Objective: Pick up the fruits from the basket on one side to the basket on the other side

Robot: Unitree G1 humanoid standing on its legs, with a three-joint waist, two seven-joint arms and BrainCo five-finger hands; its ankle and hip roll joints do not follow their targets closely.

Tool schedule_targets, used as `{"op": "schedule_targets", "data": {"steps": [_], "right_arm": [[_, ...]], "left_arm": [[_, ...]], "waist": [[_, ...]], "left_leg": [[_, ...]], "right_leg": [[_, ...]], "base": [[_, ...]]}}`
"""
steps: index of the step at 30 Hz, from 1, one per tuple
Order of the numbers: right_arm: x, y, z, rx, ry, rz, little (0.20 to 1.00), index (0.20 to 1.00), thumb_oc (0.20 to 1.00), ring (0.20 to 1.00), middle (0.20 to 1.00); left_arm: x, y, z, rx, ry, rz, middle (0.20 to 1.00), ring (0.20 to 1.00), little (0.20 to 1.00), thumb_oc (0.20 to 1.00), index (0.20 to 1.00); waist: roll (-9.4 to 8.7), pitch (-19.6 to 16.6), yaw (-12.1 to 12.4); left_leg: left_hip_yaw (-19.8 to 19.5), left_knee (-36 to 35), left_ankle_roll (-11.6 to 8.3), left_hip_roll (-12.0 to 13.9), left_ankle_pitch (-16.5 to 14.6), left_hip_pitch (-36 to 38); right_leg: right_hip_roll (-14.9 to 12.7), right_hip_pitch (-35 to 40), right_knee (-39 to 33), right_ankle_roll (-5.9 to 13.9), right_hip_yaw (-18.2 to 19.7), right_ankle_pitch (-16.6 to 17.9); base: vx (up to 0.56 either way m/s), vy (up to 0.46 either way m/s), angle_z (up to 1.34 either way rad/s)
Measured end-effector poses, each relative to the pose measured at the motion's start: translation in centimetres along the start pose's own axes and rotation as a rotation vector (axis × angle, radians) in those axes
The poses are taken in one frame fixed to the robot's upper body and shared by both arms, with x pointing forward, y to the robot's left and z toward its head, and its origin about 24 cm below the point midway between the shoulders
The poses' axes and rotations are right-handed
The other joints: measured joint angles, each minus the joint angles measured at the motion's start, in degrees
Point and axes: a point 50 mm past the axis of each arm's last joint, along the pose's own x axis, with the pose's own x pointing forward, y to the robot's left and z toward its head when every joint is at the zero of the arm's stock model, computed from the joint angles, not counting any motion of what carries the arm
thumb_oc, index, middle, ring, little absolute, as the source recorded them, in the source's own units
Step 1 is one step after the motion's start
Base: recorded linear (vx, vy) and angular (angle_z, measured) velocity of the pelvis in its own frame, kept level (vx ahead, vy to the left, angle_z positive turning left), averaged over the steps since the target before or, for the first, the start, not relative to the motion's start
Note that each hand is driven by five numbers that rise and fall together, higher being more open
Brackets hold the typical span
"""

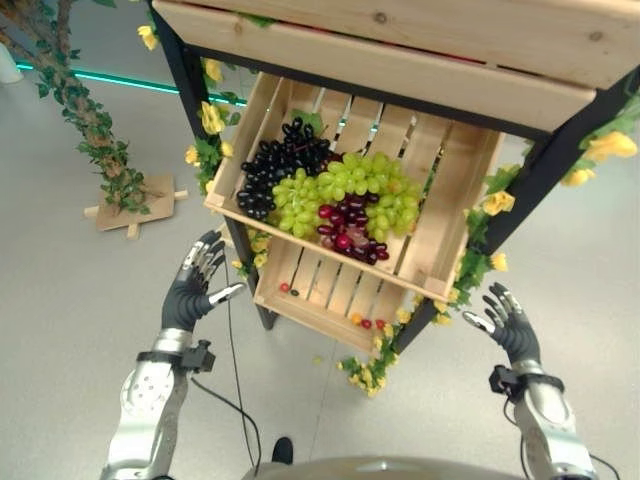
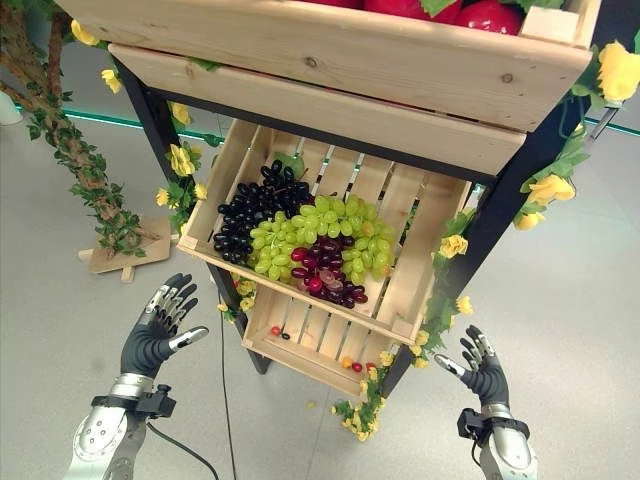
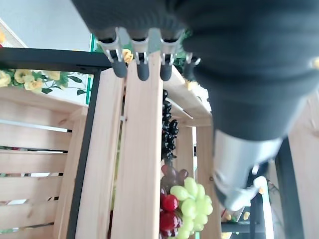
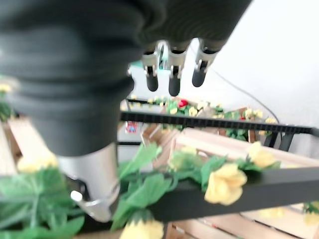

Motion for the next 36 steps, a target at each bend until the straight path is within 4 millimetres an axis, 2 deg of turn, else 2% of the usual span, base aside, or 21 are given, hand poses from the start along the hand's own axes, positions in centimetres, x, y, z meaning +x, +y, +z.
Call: {"op": "schedule_targets", "data": {"steps": [6, 8, 10, 12, 13, 15, 16, 18, 19, 20, 21, 22, 23, 24, 25, 27, 28, 29, 31, 33, 36], "right_arm": [[-0.4, -0.1, -0.4, -0.016, 0.015, -0.002, 1.0, 1.0, 1.0, 1.0, 1.0], [0.0, -0.2, 0.4, -0.027, -0.013, 0.011, 1.0, 1.0, 1.0, 1.0, 1.0], [0.4, -0.2, 0.9, -0.034, -0.032, 0.019, 1.0, 1.0, 1.0, 1.0, 1.0], [1.4, 0.4, 2.0, -0.025, -0.076, 0.034, 1.0, 1.0, 1.0, 1.0, 1.0], [2.0, 1.1, 2.6, -0.02, -0.102, 0.053, 1.0, 1.0, 1.0, 1.0, 1.0], [2.0, 1.3, 3.0, -0.022, -0.118, 0.065, 1.0, 1.0, 1.0, 1.0, 1.0], [2.0, 1.4, 3.2, -0.029, -0.124, 0.081, 1.0, 1.0, 1.0, 1.0, 1.0], [1.9, 1.4, 3.1, -0.038, -0.116, 0.1, 1.0, 1.0, 1.0, 1.0, 1.0], [1.8, 1.5, 2.9, -0.041, -0.102, 0.109, 1.0, 1.0, 1.0, 1.0, 1.0], [1.7, 1.7, 2.8, -0.042, -0.1, 0.118, 1.0, 1.0, 1.0, 1.0, 1.0], [1.5, 1.8, 2.7, -0.039, -0.1, 0.13, 1.0, 1.0, 1.0, 1.0, 1.0], [1.4, 1.9, 2.8, -0.039, -0.103, 0.139, 1.0, 1.0, 1.0, 1.0, 1.0], [1.4, 2.3, 3.2, -0.034, -0.123, 0.149, 1.0, 1.0, 1.0, 1.0, 1.0], [1.5, 2.3, 3.5, -0.041, -0.136, 0.153, 1.0, 1.0, 1.0, 1.0, 1.0], [1.6, 2.1, 4.0, -0.058, -0.15, 0.161, 1.0, 1.0, 1.0, 1.0, 1.0], [1.8, 2.6, 4.4, -0.072, -0.166, 0.187, 1.0, 1.0, 1.0, 1.0, 1.0], [1.8, 2.6, 4.4, -0.072, -0.166, 0.187, 1.0, 1.0, 1.0, 1.0, 1.0], [1.8, 2.3, 4.3, -0.086, -0.159, 0.194, 1.0, 1.0, 1.0, 1.0, 1.0], [0.7, 1.2, 3.2, -0.115, -0.102, 0.183, 1.0, 1.0, 1.0, 1.0, 1.0], [-0.2, -0.1, 2.6, -0.161, -0.057, 0.177, 1.0, 1.0, 1.0, 1.0, 1.0], [-0.8, -1.2, 2.2, -0.192, -0.027, 0.162, 1.0, 1.0, 1.0, 1.0, 1.0]], "left_arm": [[-0.1, 0.5, -0.6, 0.004, 0.022, 0.038, 1.0, 1.0, 1.0, 1.0, 1.0], [0.5, 0.7, -0.1, 0.023, 0.001, 0.031, 1.0, 1.0, 1.0, 1.0, 1.0], [0.9, 1.0, 0.2, 0.043, -0.008, 0.03, 1.0, 1.0, 1.0, 1.0, 1.0], [1.6, 1.7, 0.7, 0.072, -0.037, 0.067, 1.0, 1.0, 1.0, 1.0, 1.0], [1.4, 3.0, 1.1, 0.081, -0.074, 0.149, 1.0, 1.0, 1.0, 1.0, 1.0], [1.5, 3.9, 2.0, 0.111, -0.108, 0.194, 1.0, 1.0, 1.0, 1.0, 1.0], [1.4, 4.1, 2.1, 0.118, -0.113, 0.204, 1.0, 1.0, 1.0, 1.0, 1.0], [1.4, 3.8, 2.0, 0.102, -0.115, 0.208, 1.0, 1.0, 1.0, 1.0, 1.0], [1.5, 3.5, 2.0, 0.096, -0.121, 0.199, 1.0, 1.0, 1.0, 1.0, 1.0], [1.6, 3.4, 2.1, 0.101, -0.125, 0.191, 1.0, 1.0, 1.0, 1.0, 1.0], [1.6, 3.5, 2.1, 0.124, -0.117, 0.182, 1.0, 1.0, 1.0, 1.0, 1.0], [1.5, 3.6, 2.1, 0.133, -0.109, 0.181, 1.0, 1.0, 1.0, 1.0, 1.0], [1.4, 4.0, 2.2, 0.159, -0.098, 0.175, 1.0, 1.0, 1.0, 1.0, 1.0], [1.6, 3.9, 2.2, 0.161, -0.099, 0.17, 1.0, 1.0, 1.0, 1.0, 1.0], [1.9, 3.5, 2.1, 0.151, -0.106, 0.162, 1.0, 1.0, 1.0, 1.0, 1.0], [1.3, 3.6, 1.8, 0.149, -0.088, 0.171, 1.0, 1.0, 1.0, 1.0, 1.0], [1.3, 3.6, 1.8, 0.149, -0.088, 0.171, 1.0, 1.0, 1.0, 1.0, 1.0], [0.8, 3.3, 1.0, 0.127, -0.059, 0.185, 1.0, 1.0, 1.0, 1.0, 1.0], [0.2, 2.6, 0.1, 0.09, -0.028, 0.185, 1.0, 1.0, 1.0, 1.0, 1.0], [-0.3, 2.6, -0.2, 0.089, -0.013, 0.19, 1.0, 1.0, 1.0, 1.0, 1.0], [-0.9, 2.5, -0.8, 0.094, 0.021, 0.192, 1.0, 1.0, 1.0, 1.0, 1.0]], "waist": [[-0.21, 0.0, 0.0], [-0.34, 1.9, -0.3], [-0.27, 2.5, -1.3], [-0.24, 3.5, -1.4], [-0.6, 4.6, -1.4], [-0.16, 5.2, -1.7], [0.84, 5.9, -0.9], [3.78, 6.6, -0.3], [3.74, 6.5, 0.6], [3.24, 6.3, 1.2], [2.07, 5.5, 3.1], [0.78, 4.8, 4.2], [-1.38, 3.6, 6.0], [-1.65, 3.4, 6.4], [-1.48, 3.4, 6.7], [-1.88, 2.9, 9.1], [-1.88, 2.9, 9.1], [-0.53, 2.8, 9.5], [1.28, 1.5, 7.8], [2.75, 1.0, 7.2], [4.27, 1.7, 6.1]], "left_leg": [[2.3, 0.1, -0.13, 0.2, -0.3, 0.8], [2.4, 6.6, 0.08, -0.2, -3.3, -2.5], [3.2, 7.8, 0.48, -0.2, -4.0, -3.6], [6.3, 7.9, 1.17, -0.2, -4.1, -4.2], [9.2, 7.2, 1.8, -0.4, -3.9, -4.1], [12.6, 10.0, 3.11, -0.4, -4.7, -7.2], [14.8, 9.4, 3.49, 0.8, -4.3, -7.2], [18.0, 8.8, 3.9, 4.1, -3.2, -8.2], [20.0, 8.5, 3.79, 5.3, -2.5, -8.4], [21.1, 8.2, 3.75, 5.6, -2.0, -8.1], [22.2, 8.2, 3.72, 5.7, -1.8, -8.1], [22.7, 8.5, 3.14, 5.4, -1.8, -8.2], [22.5, 8.9, 2.61, 4.6, -1.7, -8.9], [22.6, 9.5, 1.89, 4.8, -0.7, -9.5], [22.2, 11.4, 1.57, 5.7, -0.4, -11.2], [18.6, 14.0, 0.4, 6.9, -0.7, -13.7], [18.6, 14.0, 0.4, 6.9, -0.7, -13.7], [15.9, 14.5, -0.89, 8.7, 0.1, -14.4], [13.2, 14.4, -1.97, 10.8, 0.8, -14.6], [11.9, 11.7, -6.36, 13.6, 3.5, -13.2], [9.4, 11.2, -7.58, 14.8, 5.0, -13.0]], "right_leg": [[0.0, -0.8, 0.2, 0.33, 2.7, -0.1], [-0.3, -3.7, 4.2, 0.07, 3.7, -0.7], [-0.5, -5.4, 6.1, 0.33, 5.0, -0.9], [-0.8, -8.3, 6.5, 1.41, 8.4, 0.5], [-2.1, -10.1, 5.7, 2.77, 8.4, 1.9], [-3.4, -10.3, 1.8, 3.6, 7.9, 4.1], [-3.0, -11.5, 4.0, 4.18, 7.1, 3.1], [-2.8, -13.5, 15.9, 4.25, 5.3, -0.4], [-4.0, -12.8, 24.7, 5.98, 4.8, -4.4], [-5.1, -11.7, 28.9, 6.06, 4.3, -5.8], [-7.6, -8.9, 32.9, 8.13, 4.5, -7.4], [-8.6, -6.4, 30.5, 9.55, 4.5, -7.7], [-10.7, -1.9, 23.4, 10.92, 4.8, -7.0], [-10.9, -0.6, 20.8, 11.79, 4.7, -9.0], [-10.9, -0.8, 21.7, 11.81, 4.1, -10.8], [-8.9, -1.7, 16.2, 7.97, 3.0, -14.1], [-8.9, -1.7, 16.2, 7.97, 3.0, -14.1], [-6.9, -0.4, 12.1, 6.27, 3.0, -14.2], [-4.2, -0.1, 11.0, 4.68, 3.1, -13.8], [-1.3, -0.9, 12.0, 3.27, 2.8, -13.8], [1.4, 0.4, 12.8, 2.41, 1.5, -13.9]], "base": [[-0.09, 0.069, -0.24], [-0.14, 0.188, -0.28], [-0.17, 0.15, -0.41], [-0.27, 0.155, -1.02], [-0.24, 0.103, -1.1], [-0.24, 0.081, -0.65], [-0.29, 0.078, -0.55], [-0.26, 0.022, -0.33], [-0.18, -0.023, 0.0], [-0.17, -0.051, -0.25], [-0.12, -0.081, -0.38], [-0.31, -0.227, -0.61], [-0.27, -0.201, -0.45], [-0.27, -0.211, -0.28], [-0.14, -0.139, -0.3], [-0.24, -0.284, -0.74], [-0.13, -0.185, -0.82], [-0.15, -0.209, -0.28], [-0.27, -0.336, -0.2], [-0.22, -0.313, -0.17], [-0.19, -0.328, 0.24]]}}
